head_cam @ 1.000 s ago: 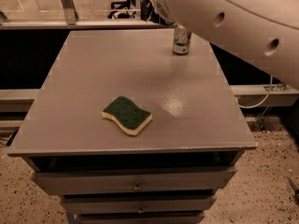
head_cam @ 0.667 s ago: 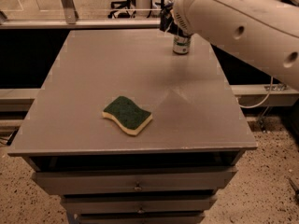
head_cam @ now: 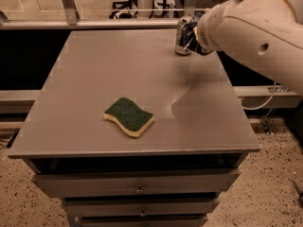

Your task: Move blue chip bag near 7up can

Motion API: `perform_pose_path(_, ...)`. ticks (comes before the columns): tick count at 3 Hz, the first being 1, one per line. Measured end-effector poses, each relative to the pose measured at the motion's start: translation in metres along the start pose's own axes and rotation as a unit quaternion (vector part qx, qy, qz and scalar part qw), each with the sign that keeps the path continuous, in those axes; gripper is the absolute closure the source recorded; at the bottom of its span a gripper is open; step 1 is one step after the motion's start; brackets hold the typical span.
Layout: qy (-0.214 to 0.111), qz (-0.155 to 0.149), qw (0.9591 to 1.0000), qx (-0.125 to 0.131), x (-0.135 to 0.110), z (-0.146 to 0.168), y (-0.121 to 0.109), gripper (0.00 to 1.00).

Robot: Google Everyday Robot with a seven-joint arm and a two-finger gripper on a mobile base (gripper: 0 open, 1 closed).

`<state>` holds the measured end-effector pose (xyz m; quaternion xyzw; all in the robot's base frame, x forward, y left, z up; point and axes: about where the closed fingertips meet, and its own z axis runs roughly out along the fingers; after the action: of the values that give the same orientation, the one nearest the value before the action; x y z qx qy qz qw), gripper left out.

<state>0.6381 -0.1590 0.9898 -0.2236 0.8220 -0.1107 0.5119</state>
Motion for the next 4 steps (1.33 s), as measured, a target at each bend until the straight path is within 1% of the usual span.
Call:
perform_pose_path(1, 0.006, 0.017, 0.9998, -0.009, 0.016, 0.014, -0.002, 1.00)
perform_pose_path(2, 0.008, 0.034, 0.9992, -0.022, 0.030, 0.035, -0.003, 1.00)
perform_pose_path(3, 0.006, 0.046, 0.9981, -0.039, 0.039, 0.062, 0.001, 1.00)
perform_pose_path(4, 0.005, 0.051, 0.9972, -0.054, 0.043, 0.088, 0.008, 1.00)
